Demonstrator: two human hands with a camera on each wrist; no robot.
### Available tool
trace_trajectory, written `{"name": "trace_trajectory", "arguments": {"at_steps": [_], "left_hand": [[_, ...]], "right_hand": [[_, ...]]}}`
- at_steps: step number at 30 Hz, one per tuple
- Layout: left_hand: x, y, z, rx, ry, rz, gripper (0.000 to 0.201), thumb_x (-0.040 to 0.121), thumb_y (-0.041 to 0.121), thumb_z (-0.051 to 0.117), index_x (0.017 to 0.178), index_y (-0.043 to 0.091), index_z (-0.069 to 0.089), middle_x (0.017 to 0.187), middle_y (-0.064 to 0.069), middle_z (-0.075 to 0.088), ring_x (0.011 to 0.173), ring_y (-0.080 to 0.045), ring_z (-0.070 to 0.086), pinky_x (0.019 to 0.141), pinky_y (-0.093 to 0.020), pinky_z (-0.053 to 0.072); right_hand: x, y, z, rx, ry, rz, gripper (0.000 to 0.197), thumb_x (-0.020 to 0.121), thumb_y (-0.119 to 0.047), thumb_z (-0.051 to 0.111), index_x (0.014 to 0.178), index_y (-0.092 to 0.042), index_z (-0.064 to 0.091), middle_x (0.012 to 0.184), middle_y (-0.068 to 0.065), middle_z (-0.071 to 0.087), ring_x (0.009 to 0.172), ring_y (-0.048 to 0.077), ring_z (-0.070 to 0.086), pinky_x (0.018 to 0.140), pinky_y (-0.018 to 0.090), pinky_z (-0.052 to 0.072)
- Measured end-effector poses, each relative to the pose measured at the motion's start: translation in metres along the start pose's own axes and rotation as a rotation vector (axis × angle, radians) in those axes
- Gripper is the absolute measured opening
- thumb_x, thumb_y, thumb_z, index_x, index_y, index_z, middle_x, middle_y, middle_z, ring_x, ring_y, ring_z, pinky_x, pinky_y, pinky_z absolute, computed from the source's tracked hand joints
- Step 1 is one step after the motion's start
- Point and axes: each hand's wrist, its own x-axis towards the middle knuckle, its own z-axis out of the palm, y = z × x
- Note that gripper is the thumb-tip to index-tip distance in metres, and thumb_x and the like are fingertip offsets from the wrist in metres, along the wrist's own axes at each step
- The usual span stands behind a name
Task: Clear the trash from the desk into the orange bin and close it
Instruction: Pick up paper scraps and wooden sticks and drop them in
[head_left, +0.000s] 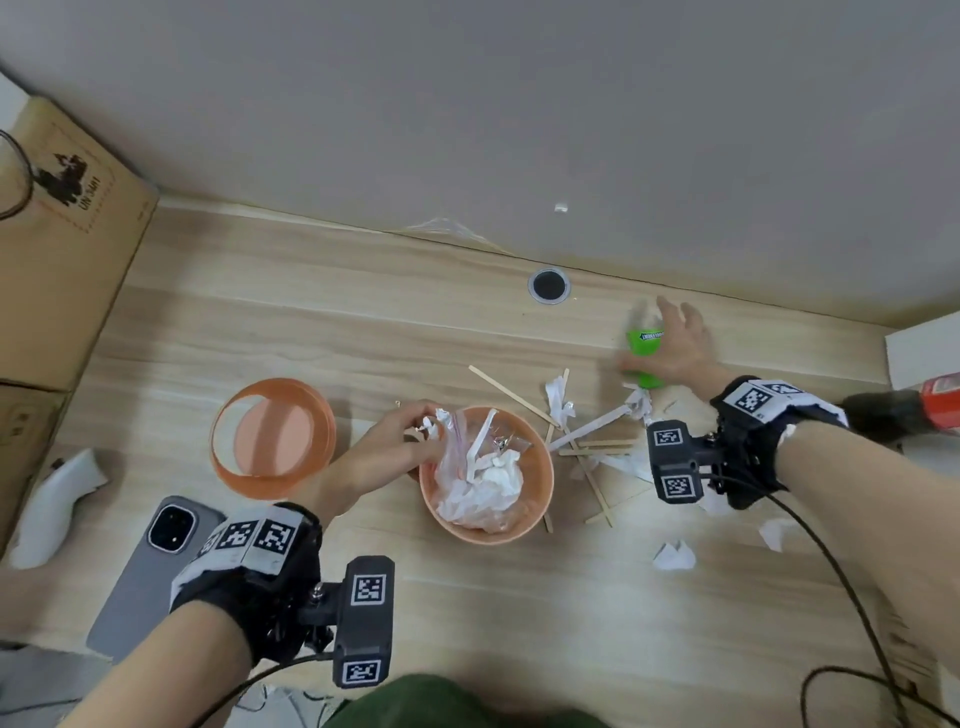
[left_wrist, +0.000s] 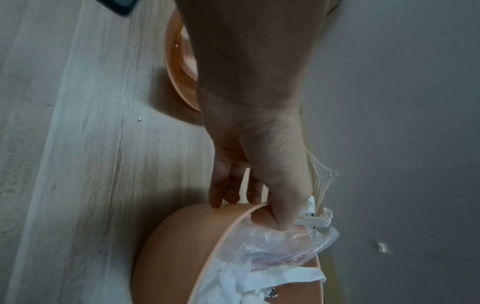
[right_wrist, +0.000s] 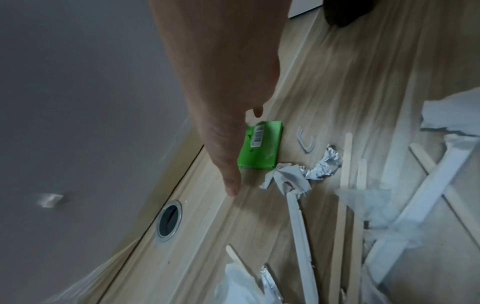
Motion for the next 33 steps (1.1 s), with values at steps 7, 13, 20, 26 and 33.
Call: {"name": "trace_trajectory", "arguments": {"at_steps": [7,13,20,26,33], "left_hand": [[0.002,0.004,0.004,-0.050,0.001,-0.004,0.046,0.067,0.021,0.059,0.112,0.025,0.066,0.106,-0.001,0.069,0.080,-0.004,0.064,0.070,-0.016,0.051],[-0.001,0.012,0.008,-0.052,-0.014,0.009,0.044,0.067,0.018,0.057,0.109,0.022,0.068,0.107,-0.007,0.071,0.087,-0.013,0.066,0.076,-0.026,0.052],[-0.008,0.016,0.012,-0.026,0.000,0.005,0.042,0.067,0.022,0.057,0.107,0.024,0.069,0.103,-0.012,0.071,0.086,-0.023,0.070,0.079,-0.036,0.058],[-0.011,0.019,0.016,0.007,0.010,0.014,0.029,0.080,0.008,0.054,0.103,0.017,0.068,0.089,-0.006,0.068,0.076,-0.017,0.068,0.081,-0.039,0.057],[-0.014,0.012,0.011,0.039,0.036,0.029,0.029,0.084,0.002,0.052,0.105,0.016,0.066,0.105,-0.024,0.066,0.079,-0.023,0.067,0.084,-0.046,0.057]], "right_hand": [[-0.001,0.012,0.014,-0.086,0.079,-0.128,0.067,0.081,-0.038,0.069,0.135,-0.009,0.043,0.143,0.014,0.038,0.130,0.036,0.037,0.108,0.043,0.032],[-0.033,0.014,0.003,0.153,0.198,-0.213,0.039,0.089,-0.007,0.056,0.127,0.001,0.054,0.130,0.020,0.053,0.119,0.035,0.053,0.104,0.038,0.038],[-0.118,-0.059,-0.032,0.625,-0.057,-0.427,0.013,0.088,-0.007,0.062,0.089,-0.015,0.072,0.081,-0.007,0.071,0.073,0.000,0.066,0.081,0.025,0.054],[-0.173,-0.083,-0.016,0.199,-0.446,-0.728,0.022,0.092,-0.019,0.057,0.107,-0.025,0.071,0.110,-0.006,0.072,0.096,0.013,0.064,0.087,0.022,0.049],[-0.139,-0.039,-0.003,0.490,-0.131,-0.373,0.023,0.094,-0.011,0.050,0.110,-0.019,0.064,0.105,-0.010,0.061,0.091,0.014,0.058,0.073,0.013,0.045]]}}
